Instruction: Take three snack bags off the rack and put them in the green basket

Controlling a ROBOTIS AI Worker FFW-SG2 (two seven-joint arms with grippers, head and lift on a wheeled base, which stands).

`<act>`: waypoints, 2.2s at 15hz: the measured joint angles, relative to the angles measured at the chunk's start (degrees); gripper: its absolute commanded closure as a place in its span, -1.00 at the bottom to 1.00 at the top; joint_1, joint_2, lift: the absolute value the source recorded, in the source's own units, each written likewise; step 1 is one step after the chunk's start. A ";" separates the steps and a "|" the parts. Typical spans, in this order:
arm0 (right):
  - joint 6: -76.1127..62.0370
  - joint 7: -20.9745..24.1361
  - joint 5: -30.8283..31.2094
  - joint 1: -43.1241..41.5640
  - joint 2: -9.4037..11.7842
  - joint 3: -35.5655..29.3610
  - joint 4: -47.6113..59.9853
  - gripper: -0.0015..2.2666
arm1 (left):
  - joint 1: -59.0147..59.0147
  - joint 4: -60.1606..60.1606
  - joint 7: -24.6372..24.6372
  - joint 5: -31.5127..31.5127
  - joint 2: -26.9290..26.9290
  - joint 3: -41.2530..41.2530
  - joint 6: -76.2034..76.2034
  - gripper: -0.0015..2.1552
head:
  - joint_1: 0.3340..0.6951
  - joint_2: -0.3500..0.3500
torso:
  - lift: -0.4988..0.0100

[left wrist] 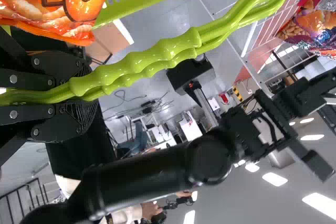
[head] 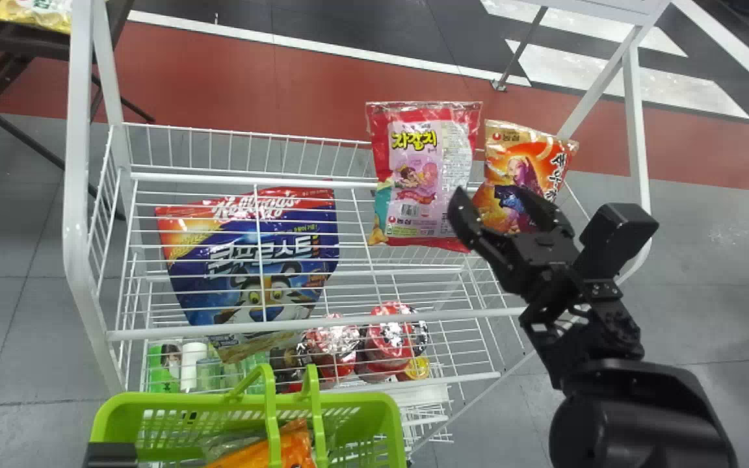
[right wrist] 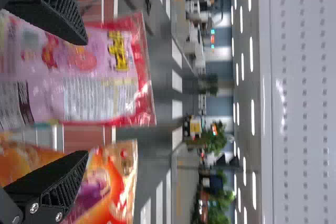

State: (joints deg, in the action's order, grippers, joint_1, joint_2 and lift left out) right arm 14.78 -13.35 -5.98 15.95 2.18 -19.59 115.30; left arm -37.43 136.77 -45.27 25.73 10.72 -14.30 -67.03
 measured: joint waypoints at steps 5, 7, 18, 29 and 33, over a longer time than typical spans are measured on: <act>0.21 0.74 3.09 -9.40 0.93 -3.59 -12.54 -0.94 | 0.70 -0.37 0.06 0.49 0.55 0.06 -0.09 0.02 | 1.00 -1.00 | 0.88; 2.76 0.69 4.37 -13.14 1.70 -4.27 -16.93 -0.94 | 1.20 -0.80 0.06 0.94 0.75 0.06 -0.09 0.02 | 1.00 -1.00 | 0.88; 3.02 -1.54 5.26 -18.86 4.15 -4.23 -26.07 0.94 | 1.94 -1.99 0.00 1.54 0.88 0.49 -0.08 0.02 | 1.00 -1.00 | 0.88; -3.61 2.42 -4.48 -0.39 0.85 -6.51 -3.18 0.94 | 2.28 -2.19 0.00 1.66 0.80 0.39 -0.08 0.02 | 1.00 -1.00 | 0.88; -4.89 0.44 -10.09 9.54 -1.43 -9.93 7.98 0.93 | 2.27 -2.07 0.00 1.53 0.73 0.25 -0.08 0.02 | 1.00 -1.00 | 0.88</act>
State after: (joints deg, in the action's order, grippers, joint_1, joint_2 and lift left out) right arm 9.89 -12.91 -16.08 25.49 0.76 -29.52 123.28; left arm -35.15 134.70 -45.26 27.26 11.45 -14.05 -67.11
